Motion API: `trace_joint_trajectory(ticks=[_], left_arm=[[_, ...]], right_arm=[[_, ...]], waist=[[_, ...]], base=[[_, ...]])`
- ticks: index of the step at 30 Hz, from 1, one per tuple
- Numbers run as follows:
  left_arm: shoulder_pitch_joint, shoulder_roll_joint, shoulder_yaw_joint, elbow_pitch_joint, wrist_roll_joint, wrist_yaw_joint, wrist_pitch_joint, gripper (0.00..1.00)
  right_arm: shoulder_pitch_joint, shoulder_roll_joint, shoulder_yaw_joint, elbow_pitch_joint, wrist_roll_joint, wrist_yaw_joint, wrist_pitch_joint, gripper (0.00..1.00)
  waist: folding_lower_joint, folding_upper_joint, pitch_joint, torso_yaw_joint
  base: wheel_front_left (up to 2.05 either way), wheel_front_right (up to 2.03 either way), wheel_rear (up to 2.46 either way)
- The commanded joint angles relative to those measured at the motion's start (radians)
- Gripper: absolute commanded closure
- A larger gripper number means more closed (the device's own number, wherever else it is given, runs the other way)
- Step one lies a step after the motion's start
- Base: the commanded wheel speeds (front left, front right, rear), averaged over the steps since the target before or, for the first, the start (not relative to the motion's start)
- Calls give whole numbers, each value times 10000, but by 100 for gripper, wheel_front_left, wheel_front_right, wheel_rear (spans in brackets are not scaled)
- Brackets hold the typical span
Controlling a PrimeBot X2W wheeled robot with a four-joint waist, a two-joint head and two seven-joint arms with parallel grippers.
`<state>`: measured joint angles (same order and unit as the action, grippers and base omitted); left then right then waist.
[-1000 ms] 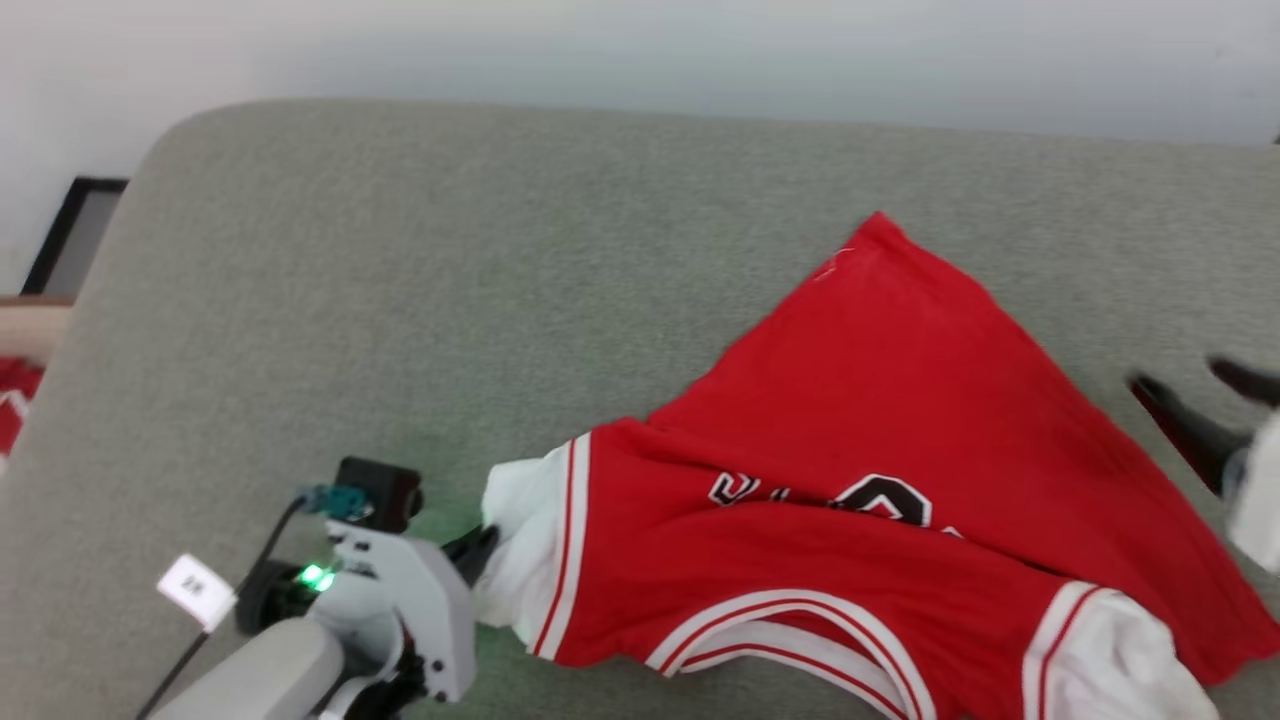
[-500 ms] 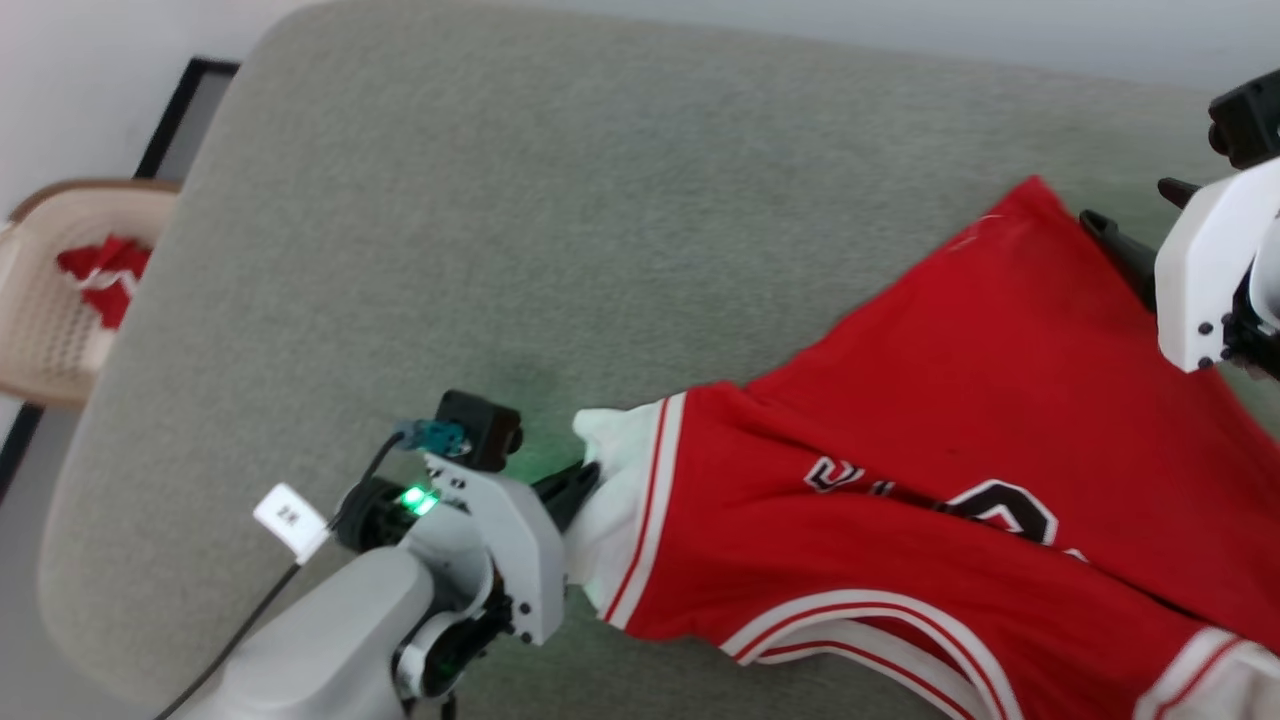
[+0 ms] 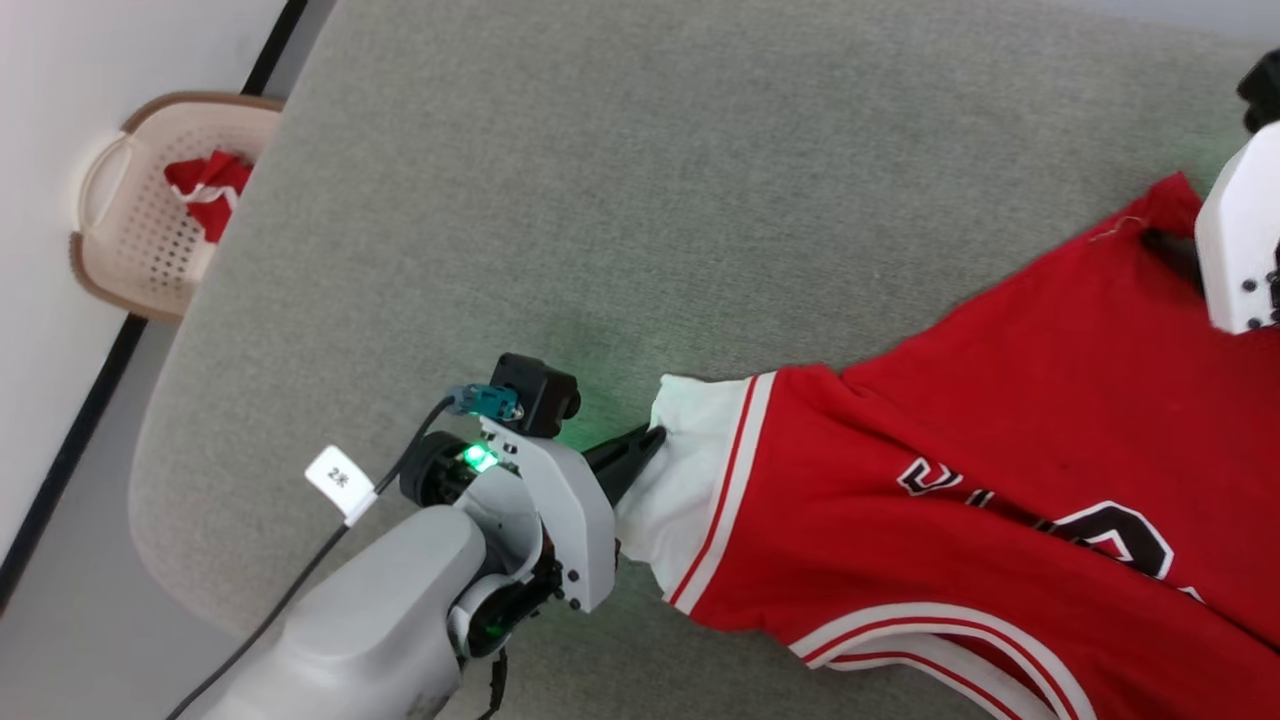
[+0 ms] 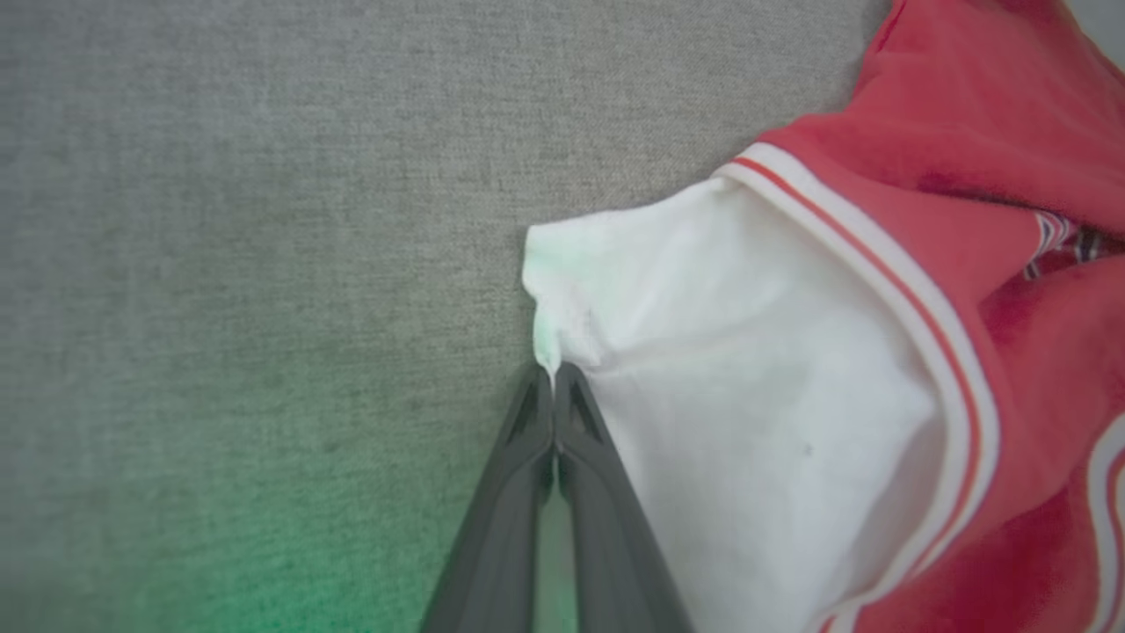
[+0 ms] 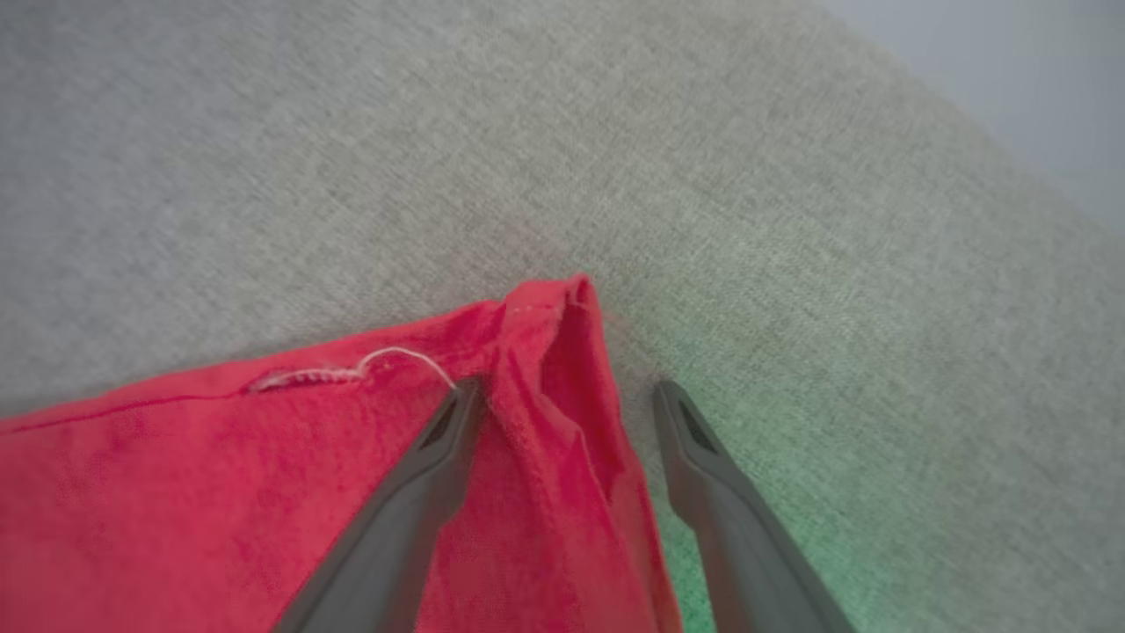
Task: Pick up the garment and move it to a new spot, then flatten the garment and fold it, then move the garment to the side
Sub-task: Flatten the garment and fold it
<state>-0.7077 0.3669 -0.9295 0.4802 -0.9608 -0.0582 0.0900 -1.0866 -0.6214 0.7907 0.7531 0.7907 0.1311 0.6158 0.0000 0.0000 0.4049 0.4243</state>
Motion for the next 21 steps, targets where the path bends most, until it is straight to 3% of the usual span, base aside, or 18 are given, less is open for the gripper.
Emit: trace_joint_trajectory(ticks=[1,4,12,21], left_arm=[[102,64,-59,394,-48,29,48,100],[62,91,-52,693,-98,-37,17,100],[-163,502,77,1174,-332,-49,597,100],[-1583,2022,353,-87,-349,219,2431,100]], right_arm=[[568,145,583,529,191,-8,687,100],[384,131,896,662,520,-7,1037,100],[-553,191,1005,683,1083,-10,519,100],[-1278,110,894,-69,1709,-8,-873,100]], waist=[[0,0,90,104],[0,0,49,56],[0,0,-404,-524],[0,0,-1450,-1523]], base=[[0,0,0],[0,0,0],[0,0,0],[0,0,0]])
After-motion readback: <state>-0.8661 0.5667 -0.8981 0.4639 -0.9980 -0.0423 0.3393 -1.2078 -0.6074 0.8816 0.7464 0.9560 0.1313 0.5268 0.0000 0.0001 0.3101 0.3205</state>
